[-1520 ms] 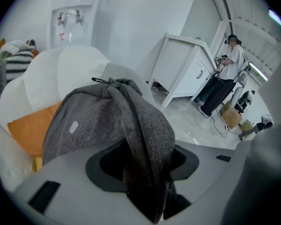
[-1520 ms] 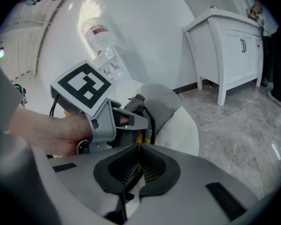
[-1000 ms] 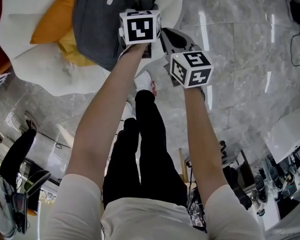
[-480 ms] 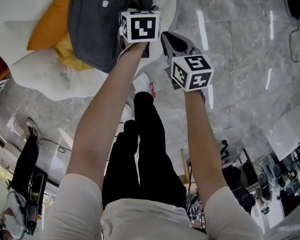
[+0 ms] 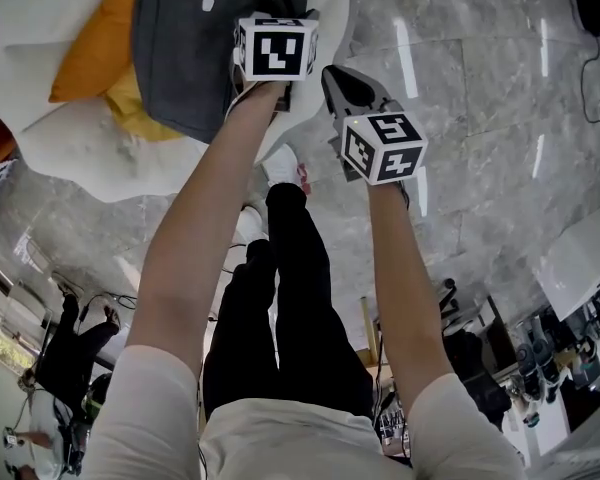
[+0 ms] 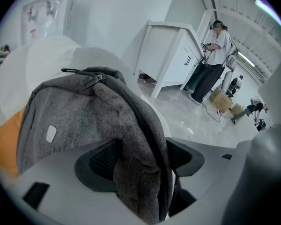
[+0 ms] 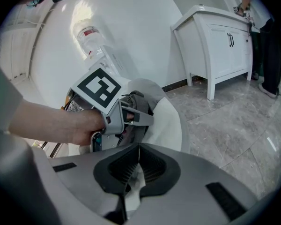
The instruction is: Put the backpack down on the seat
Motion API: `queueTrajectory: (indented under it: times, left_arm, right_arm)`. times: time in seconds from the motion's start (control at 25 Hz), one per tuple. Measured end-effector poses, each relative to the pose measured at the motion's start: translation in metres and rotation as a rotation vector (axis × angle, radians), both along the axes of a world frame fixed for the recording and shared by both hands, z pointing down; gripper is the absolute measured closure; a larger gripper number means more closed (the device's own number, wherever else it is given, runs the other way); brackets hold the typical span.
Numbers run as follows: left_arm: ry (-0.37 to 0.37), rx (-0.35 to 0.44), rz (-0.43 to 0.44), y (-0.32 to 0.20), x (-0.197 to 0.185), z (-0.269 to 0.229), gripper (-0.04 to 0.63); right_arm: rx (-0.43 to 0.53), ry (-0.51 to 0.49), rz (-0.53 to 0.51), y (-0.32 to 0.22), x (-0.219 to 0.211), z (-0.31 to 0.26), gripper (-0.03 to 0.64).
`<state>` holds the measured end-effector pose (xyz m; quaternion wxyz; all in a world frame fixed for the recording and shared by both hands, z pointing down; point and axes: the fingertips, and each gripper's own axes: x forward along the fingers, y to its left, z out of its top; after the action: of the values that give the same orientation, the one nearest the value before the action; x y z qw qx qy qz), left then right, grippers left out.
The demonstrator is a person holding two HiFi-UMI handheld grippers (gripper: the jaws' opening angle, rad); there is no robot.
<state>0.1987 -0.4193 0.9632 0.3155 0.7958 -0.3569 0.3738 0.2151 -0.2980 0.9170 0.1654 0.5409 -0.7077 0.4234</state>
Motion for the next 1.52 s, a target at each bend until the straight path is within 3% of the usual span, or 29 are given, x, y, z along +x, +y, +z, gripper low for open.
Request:
queueTrajectory:
  times: [0.24, 0.68, 0.8, 0.96, 1.12, 1.16, 1.4, 1.52]
  left_arm:
    - [0.009, -0.043, 0.04, 0.012, 0.004, 0.012, 0.263]
    - [0.03, -0.031, 0.101, 0.011, 0.006, 0.001, 0.23]
    - [0.036, -0.003, 0.098, 0.006, 0.003, -0.011, 0.23]
    - [0.051, -0.055, 0.085, 0.011, -0.003, -0.02, 0.23]
    - [0.071, -0.054, 0.069, 0.011, -0.011, -0.041, 0.235]
    - [0.074, -0.054, 0.064, 0.012, -0.013, -0.046, 0.248]
    - [0.075, -0.034, 0.031, 0.026, -0.043, -0.087, 0.473]
    - [0.082, -0.041, 0.017, 0.039, -0.06, -0.111, 0.506]
  right_arm:
    - [-0.009, -0.002, -0.001, 0.005, 0.003, 0.003, 0.592]
    - [-0.004, 0.0, 0.004, 0.001, 0.006, -0.007, 0.592]
    - [-0.007, 0.002, 0.003, 0.003, 0.004, -0.012, 0.592]
    - [0.003, 0.013, -0.004, 0.001, 0.001, -0.024, 0.592]
    - [0.036, 0.035, -0.018, -0.006, -0.004, -0.043, 0.592]
    - [0.043, 0.037, -0.021, -0.008, -0.006, -0.049, 0.592]
    - [0.083, 0.013, -0.022, -0.01, -0.019, -0.088, 0.592]
    - [0.092, 0.004, -0.03, -0.004, -0.026, -0.11, 0.592]
